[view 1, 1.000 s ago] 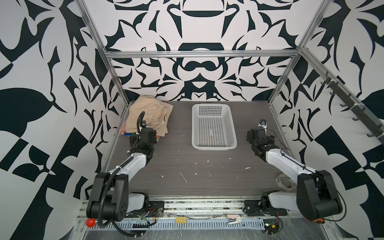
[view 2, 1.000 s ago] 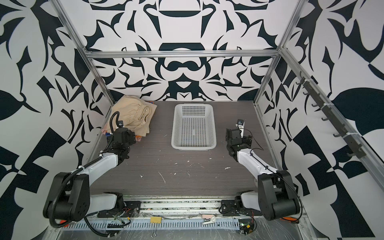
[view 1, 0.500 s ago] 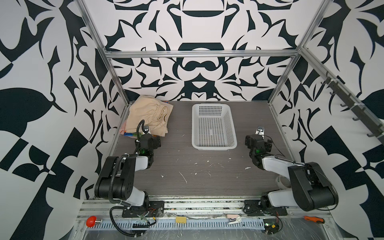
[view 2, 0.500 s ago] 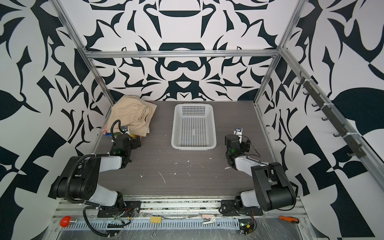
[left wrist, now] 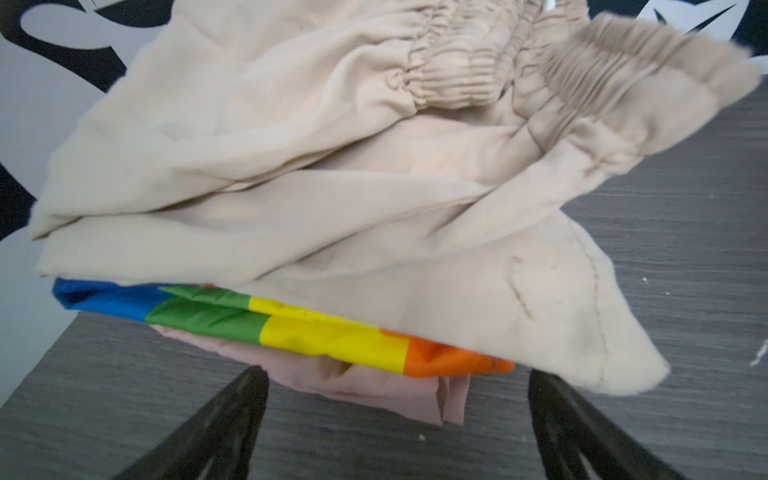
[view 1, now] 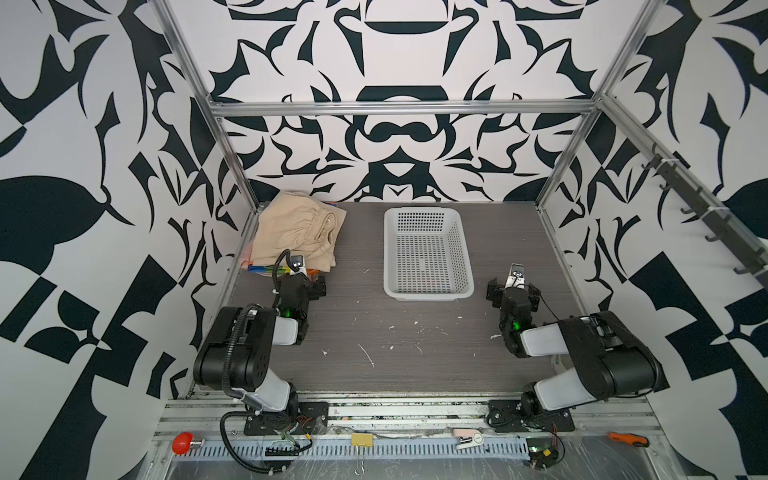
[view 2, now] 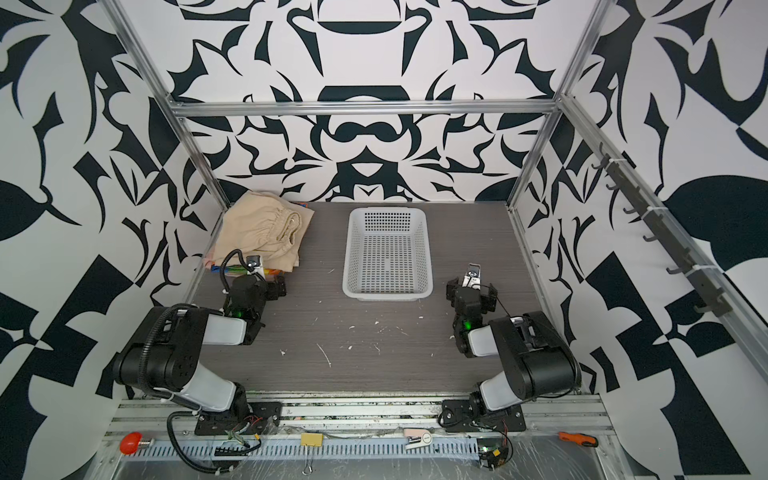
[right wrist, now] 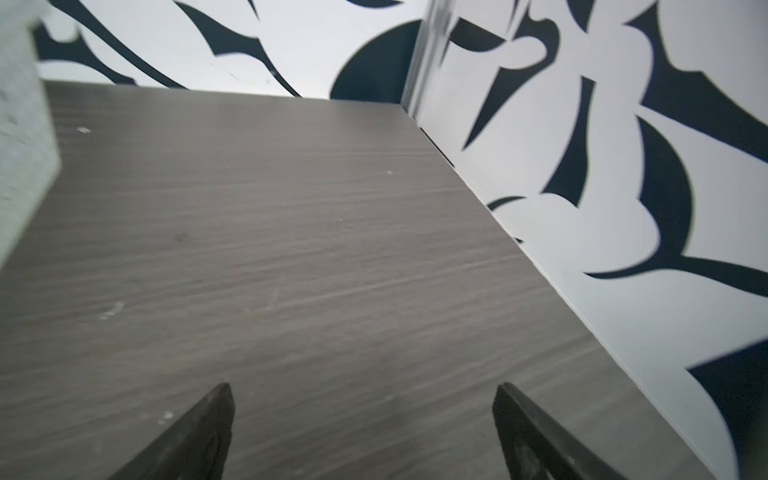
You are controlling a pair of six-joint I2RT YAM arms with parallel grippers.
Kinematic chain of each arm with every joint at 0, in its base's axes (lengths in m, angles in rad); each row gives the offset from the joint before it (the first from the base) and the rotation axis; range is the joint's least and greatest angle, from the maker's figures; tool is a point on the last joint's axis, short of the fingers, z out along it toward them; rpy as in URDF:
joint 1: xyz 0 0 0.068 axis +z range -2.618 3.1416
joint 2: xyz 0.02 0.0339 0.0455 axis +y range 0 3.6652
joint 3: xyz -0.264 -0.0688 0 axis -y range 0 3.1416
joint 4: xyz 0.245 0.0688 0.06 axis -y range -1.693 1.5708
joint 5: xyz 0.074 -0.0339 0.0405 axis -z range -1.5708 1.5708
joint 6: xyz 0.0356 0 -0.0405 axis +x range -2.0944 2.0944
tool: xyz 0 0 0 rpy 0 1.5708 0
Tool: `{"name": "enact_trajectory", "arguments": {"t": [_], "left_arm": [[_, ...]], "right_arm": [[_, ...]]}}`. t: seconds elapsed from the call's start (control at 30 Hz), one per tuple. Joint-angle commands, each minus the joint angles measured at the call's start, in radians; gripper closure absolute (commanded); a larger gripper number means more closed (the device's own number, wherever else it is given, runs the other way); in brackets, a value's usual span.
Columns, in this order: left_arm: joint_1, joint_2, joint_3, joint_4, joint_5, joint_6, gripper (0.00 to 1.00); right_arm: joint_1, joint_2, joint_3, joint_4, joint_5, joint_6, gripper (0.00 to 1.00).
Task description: Fold and stack the shorts
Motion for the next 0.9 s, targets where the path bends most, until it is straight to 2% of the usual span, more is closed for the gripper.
{"name": "enact_trajectory", "arguments": {"t": [0.0,0.07,0.2,0.87], "left_arm": [[-0.002,0.001,0.009,0.030,0.013,0.008,0.01],[-0.002,0.006,0.004,0.045,0.011,0.011,0.01],[-0.001,0.007,0.003,0.052,0.009,0.010,0.01],[-0.002,0.007,0.003,0.052,0.010,0.010,0.01]], "right_arm": [[0.008,0.091,0.019,0.188,-0.035,-0.060,0.00],[0.008,0.041,0.042,0.057,-0.038,-0.022,0.01],[0.005,0.053,0.101,-0.031,-0.034,-0.033,0.01],[-0.009,0.053,0.113,-0.061,-0.058,-0.016,0.00]]}}
